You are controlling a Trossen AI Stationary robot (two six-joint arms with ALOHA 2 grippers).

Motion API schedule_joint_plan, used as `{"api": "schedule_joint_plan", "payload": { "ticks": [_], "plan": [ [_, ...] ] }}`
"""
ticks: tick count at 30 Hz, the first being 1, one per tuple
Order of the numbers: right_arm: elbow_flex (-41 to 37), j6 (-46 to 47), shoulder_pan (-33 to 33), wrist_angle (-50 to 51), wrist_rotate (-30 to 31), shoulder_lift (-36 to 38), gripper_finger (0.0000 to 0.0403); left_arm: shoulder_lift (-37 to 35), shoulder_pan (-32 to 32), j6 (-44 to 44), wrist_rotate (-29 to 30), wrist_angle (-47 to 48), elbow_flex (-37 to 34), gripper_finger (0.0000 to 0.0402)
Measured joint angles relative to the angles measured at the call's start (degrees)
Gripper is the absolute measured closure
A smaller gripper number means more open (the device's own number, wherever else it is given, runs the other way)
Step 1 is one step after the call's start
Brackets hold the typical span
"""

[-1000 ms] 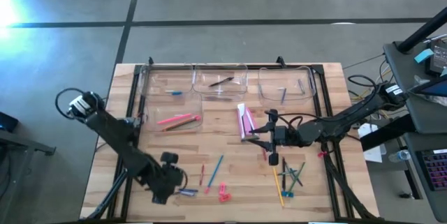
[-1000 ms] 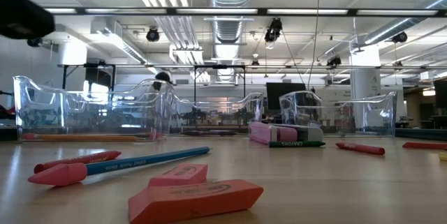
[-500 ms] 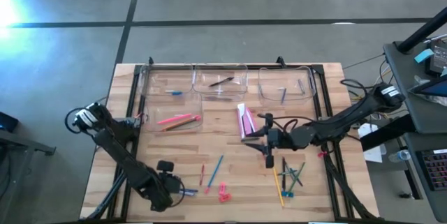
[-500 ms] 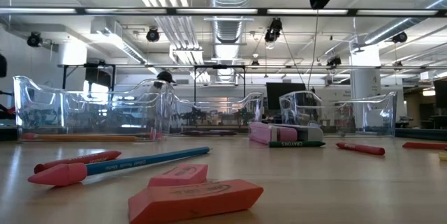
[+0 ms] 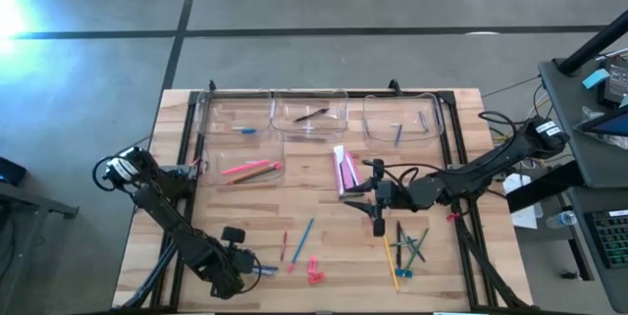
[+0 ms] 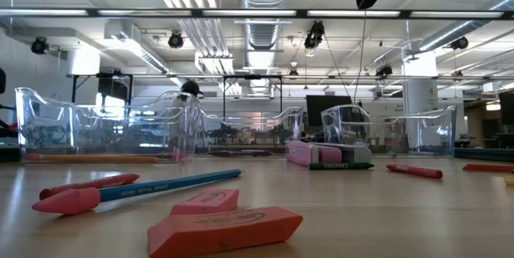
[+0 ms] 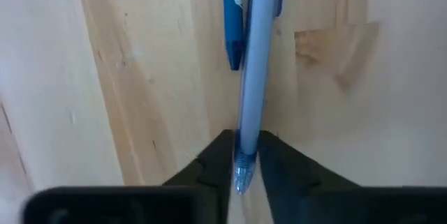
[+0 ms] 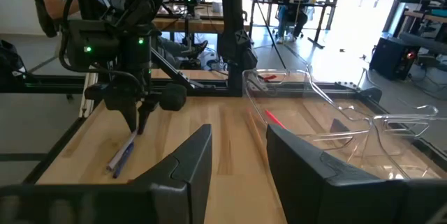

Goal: Sort crayons/erasers/pens/pencils in bins
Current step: Put the light blue pen into the top middle transparent bin

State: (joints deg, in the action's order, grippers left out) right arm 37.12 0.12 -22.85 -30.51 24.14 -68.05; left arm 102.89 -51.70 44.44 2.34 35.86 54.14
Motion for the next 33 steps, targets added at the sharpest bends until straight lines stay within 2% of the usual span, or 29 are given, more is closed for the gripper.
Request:
{"api": "schedule_joint_plan", "payload": {
  "ticks": [3, 6, 11, 13, 18, 20, 22, 26, 29, 33],
  "plan": [
    [0.00, -1.28, 0.00, -0.06, 0.01, 0.00, 0.0275, -0.79, 0.02, -0.23, -0.91, 0.08, -0.08, 0.0387],
    [0.02, -3.00, 0.00, -0.24, 0.02, 0.00, 0.0275, -3.04, 0.02, -0.71, -1.53, 0.37, 0.19, 0.0386],
    [0.02, -6.31, 0.02, -1.95, 1.47, 0.08, 0.0275, -10.95, -0.02, -1.36, -1.74, 2.37, 0.41, 0.0386],
    [0.07, -8.19, 0.38, -2.71, 1.53, 0.47, 0.0275, -16.08, 0.17, -1.54, 2.33, 2.66, 1.17, 0.0387],
    [0.11, -10.72, 1.93, -4.92, 1.55, 1.45, 0.0275, -27.25, 3.73, -7.08, 22.32, 6.09, 0.28, 0.0388],
    [0.11, -11.32, 2.72, -4.91, 1.55, 1.99, 0.0275, -31.48, 7.69, -12.23, 28.23, 6.89, 0.28, 0.0389],
    [0.11, -11.39, 3.59, -5.00, 1.54, 2.15, 0.0275, -34.57, 13.68, -18.81, 31.44, 6.52, -0.11, 0.0389],
    [0.11, -12.06, 5.08, -4.93, 1.55, 2.27, 0.0275, -38.69, 28.91, -33.57, 32.16, 4.83, -0.28, 0.0389],
    [0.11, -13.19, 5.89, -4.93, 1.52, 2.27, 0.0275, -39.72, 41.19, -45.21, 29.04, 0.10, -0.26, 0.0389],
    [0.46, -15.70, 6.34, -4.90, 1.48, 2.27, 0.0275, -38.89, 56.61, -57.61, 18.16, -7.67, -0.20, 0.0389]
  ]
}}
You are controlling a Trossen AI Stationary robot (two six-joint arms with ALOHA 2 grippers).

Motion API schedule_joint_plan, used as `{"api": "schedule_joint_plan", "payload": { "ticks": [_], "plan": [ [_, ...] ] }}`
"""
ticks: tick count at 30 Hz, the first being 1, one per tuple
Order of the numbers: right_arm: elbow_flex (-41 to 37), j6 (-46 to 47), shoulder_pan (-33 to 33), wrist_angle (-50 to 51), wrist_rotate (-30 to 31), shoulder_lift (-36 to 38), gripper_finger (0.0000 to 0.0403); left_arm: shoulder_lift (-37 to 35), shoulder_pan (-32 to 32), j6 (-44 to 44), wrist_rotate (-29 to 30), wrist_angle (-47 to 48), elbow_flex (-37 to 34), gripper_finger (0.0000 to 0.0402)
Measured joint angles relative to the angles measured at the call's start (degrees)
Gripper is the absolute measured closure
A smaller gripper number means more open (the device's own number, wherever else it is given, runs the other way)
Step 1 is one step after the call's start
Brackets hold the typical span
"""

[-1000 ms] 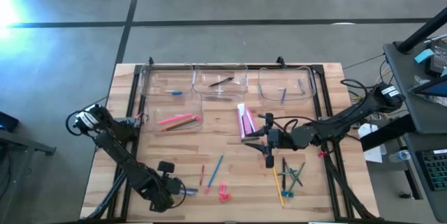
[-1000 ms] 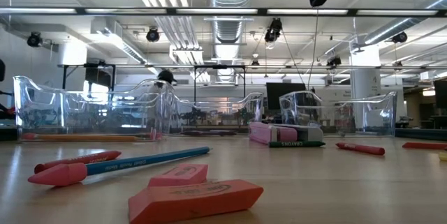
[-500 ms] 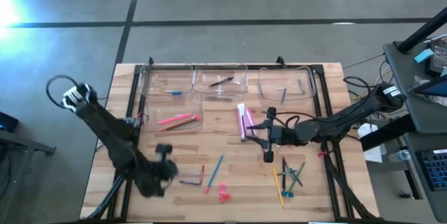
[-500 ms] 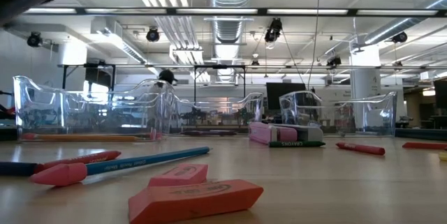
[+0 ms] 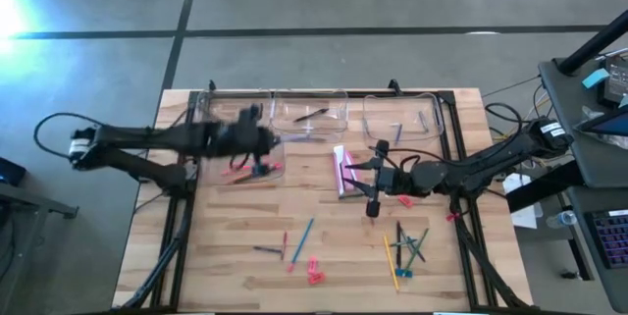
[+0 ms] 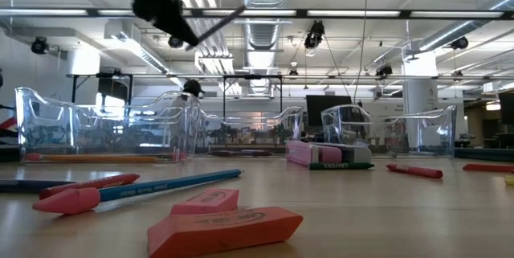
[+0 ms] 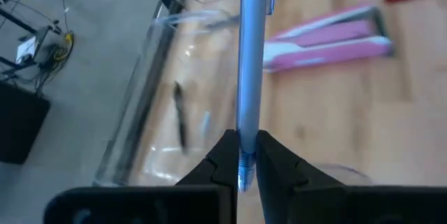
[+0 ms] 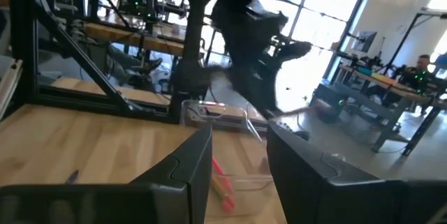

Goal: Sort crayons/erasers/pens/pencils in bins
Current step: Put the light blue pen into the top middle transparent bin, then put the blue crayon into the top right transparent bin

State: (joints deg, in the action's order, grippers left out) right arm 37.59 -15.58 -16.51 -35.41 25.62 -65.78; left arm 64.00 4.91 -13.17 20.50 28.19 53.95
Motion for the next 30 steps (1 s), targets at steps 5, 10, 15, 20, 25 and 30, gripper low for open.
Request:
{"api": "schedule_joint_plan", "payload": {
  "ticks": [5, 10, 15, 20, 25, 30],
  "plan": [
    [0.83, -1.74, 0.04, 0.10, 0.00, 0.02, 0.0275, 5.73, 14.65, -9.52, -10.16, -7.05, 0.03, 0.0389],
    [1.69, -3.81, 0.04, 0.62, 0.03, 0.02, 0.0275, 13.97, 22.95, -13.45, -16.99, -12.05, 1.12, 0.0382],
    [2.43, -5.75, 0.07, 0.80, 0.07, 0.02, 0.0275, 21.01, 25.75, -14.42, -17.24, -16.58, 2.21, 0.0348],
    [2.55, -6.61, 0.32, 0.84, 0.12, 0.02, 0.0275, 25.03, 26.73, -14.69, -17.28, -16.40, 4.15, 0.0291],
    [2.55, -4.50, 1.15, 2.39, 0.66, 0.02, 0.0275, 24.53, 26.70, -13.79, -17.18, -13.71, 5.91, 0.0225],
    [2.55, -0.77, 1.18, 4.44, 0.65, 0.02, 0.0275, 16.91, 23.79, -10.75, -21.57, -9.22, 6.09, 0.0196]
  ]
}}
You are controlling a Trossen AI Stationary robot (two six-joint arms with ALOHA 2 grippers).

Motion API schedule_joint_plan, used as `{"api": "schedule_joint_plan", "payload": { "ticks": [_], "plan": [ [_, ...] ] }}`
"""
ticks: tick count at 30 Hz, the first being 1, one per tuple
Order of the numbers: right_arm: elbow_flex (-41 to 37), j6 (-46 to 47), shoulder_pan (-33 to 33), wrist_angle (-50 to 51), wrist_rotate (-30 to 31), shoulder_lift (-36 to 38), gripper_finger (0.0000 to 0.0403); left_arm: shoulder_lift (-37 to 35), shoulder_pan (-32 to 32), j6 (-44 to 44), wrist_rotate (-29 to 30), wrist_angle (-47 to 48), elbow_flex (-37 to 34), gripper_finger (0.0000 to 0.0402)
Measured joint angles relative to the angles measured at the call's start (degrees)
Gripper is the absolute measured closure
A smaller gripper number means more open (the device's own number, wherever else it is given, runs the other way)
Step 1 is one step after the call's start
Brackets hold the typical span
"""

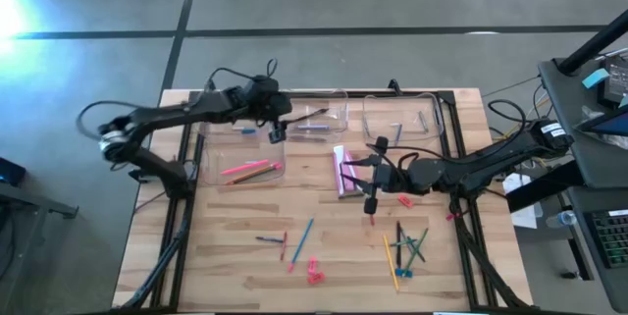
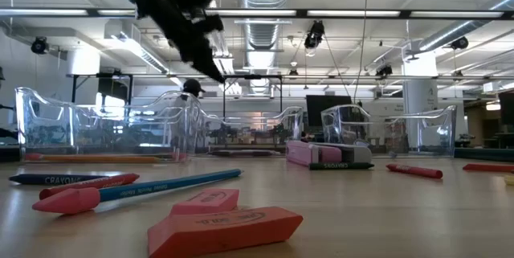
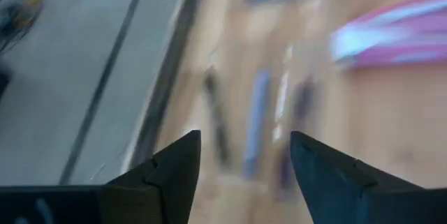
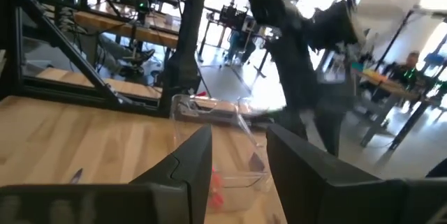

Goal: Sort crayons/erasers/pens/pencils in bins
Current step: Put the blue crayon into the top right transparent bin

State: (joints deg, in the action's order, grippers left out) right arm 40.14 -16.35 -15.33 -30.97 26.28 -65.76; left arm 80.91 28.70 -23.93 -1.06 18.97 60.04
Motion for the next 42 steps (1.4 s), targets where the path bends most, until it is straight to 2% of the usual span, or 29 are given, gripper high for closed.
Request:
{"api": "schedule_joint_plan", "payload": {
  "ticks": [3, 5, 9, 14, 19, 23, 27, 35, 42],
  "plan": [
    [0.00, 3.81, -0.04, 1.91, -0.08, 0.00, 0.0275, -6.23, -4.48, 1.53, -6.07, 0.06, -2.31, 0.0199],
    [0.00, 7.03, -0.17, 3.50, -0.12, 0.00, 0.0275, -10.17, -9.55, 2.58, -5.88, 0.37, -3.94, 0.0205],
    [-0.02, 12.91, -1.34, 5.63, -0.19, -0.02, 0.0275, -16.28, -23.02, 6.32, -0.07, 0.69, -8.44, 0.0218],
    [-0.02, 15.32, -5.39, 5.83, -0.25, -0.64, 0.0275, -17.06, -40.06, 16.61, 9.95, 1.29, -14.62, 0.0223],
    [-0.02, 14.05, -9.27, 4.49, 0.24, -0.73, 0.0275, -14.76, -50.32, 29.93, 11.87, 1.28, -20.63, 0.0224],
    [-0.02, 11.93, -9.94, 2.42, 1.21, -0.72, 0.0275, -11.83, -54.60, 40.25, 12.03, 1.06, -24.80, 0.0224],
    [-0.02, 10.52, -9.90, 1.94, 1.31, -0.72, 0.0275, -6.98, -58.08, 45.86, 11.59, 0.76, -26.61, 0.0224],
    [-0.02, 8.07, -9.88, 1.53, 1.43, -0.68, 0.0275, 2.81, -59.96, 46.08, 10.37, -7.87, -25.11, 0.0224],
    [-0.02, 8.18, -9.88, 1.77, 1.45, -0.68, 0.0275, 6.74, -60.69, 47.61, 8.68, -8.67, -24.51, 0.0224]
  ]
}}
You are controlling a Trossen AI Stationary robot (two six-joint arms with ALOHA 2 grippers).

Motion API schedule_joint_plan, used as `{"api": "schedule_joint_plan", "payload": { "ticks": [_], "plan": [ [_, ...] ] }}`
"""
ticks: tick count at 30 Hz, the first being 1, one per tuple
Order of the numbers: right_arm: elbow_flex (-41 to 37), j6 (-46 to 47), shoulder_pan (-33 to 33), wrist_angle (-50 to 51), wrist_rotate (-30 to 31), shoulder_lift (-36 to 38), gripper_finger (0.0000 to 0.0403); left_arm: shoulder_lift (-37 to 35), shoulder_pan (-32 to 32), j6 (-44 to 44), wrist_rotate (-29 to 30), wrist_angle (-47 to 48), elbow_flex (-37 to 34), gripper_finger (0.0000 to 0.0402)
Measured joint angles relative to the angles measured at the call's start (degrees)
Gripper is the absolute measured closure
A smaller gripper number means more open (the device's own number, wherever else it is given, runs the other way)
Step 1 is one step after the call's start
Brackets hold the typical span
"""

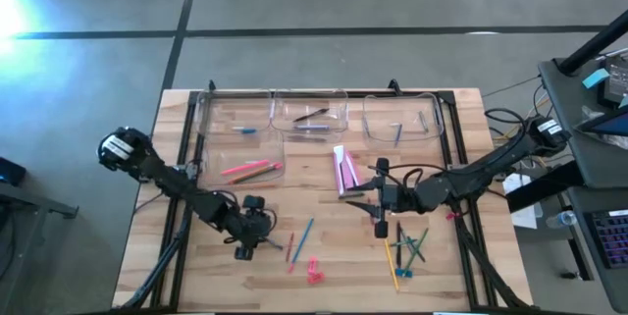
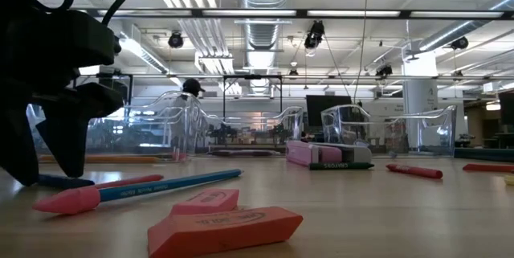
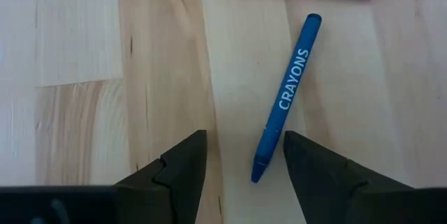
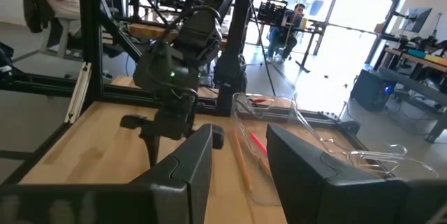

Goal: Sort crayons/erasers/pens/pencils in bins
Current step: Put the blue crayon into the top right transparent bin

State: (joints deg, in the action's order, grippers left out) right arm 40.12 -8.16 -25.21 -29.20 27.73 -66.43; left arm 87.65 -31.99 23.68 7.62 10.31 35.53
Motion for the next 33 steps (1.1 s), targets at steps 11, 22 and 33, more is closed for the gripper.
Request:
{"api": "schedule_joint_plan", "payload": {
  "ticks": [11, 22, 33],
  "plan": [
    [-0.02, 0.20, 0.00, 0.14, 0.90, 0.00, 0.0275, 1.25, -1.70, 0.07, -0.17, 1.44, -0.09, 0.0283],
    [-0.02, 0.22, 0.00, 0.14, 0.96, 0.00, 0.0275, 2.19, -2.16, 0.04, -2.14, 0.83, 0.38, 0.0392],
    [-0.02, 0.24, 0.00, 0.14, 0.94, 0.00, 0.0275, -10.86, -2.31, -0.28, 3.60, 4.96, 1.48, 0.0399]
  ]
}}
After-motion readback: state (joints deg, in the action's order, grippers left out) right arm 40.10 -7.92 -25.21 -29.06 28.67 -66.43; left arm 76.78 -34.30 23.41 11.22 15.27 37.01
